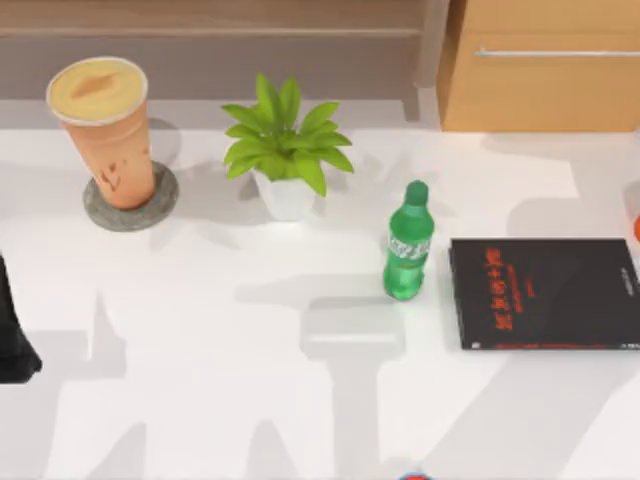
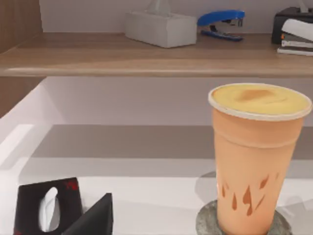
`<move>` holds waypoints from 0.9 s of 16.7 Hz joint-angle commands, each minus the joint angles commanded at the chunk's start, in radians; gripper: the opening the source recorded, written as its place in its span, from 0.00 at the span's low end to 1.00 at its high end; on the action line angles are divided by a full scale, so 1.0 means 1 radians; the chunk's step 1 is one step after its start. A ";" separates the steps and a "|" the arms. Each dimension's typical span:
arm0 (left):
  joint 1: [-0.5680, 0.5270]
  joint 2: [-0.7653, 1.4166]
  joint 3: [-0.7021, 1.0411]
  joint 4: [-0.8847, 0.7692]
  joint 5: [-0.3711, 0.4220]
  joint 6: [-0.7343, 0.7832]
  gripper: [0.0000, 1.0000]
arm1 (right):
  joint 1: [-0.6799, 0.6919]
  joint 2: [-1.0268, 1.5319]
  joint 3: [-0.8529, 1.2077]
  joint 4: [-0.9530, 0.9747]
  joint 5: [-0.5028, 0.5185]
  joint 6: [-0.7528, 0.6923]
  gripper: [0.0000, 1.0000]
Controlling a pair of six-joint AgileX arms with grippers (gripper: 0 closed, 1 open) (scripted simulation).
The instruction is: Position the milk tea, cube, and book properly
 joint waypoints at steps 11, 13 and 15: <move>0.000 0.000 0.000 0.000 0.000 0.000 1.00 | 0.000 0.000 0.000 0.000 0.000 0.000 0.00; 0.000 0.000 0.000 0.000 0.000 0.000 1.00 | 0.000 0.000 0.000 0.000 0.000 0.000 0.00; 0.000 0.000 0.000 0.000 0.000 0.000 1.00 | 0.000 0.000 0.000 0.000 0.000 0.000 0.00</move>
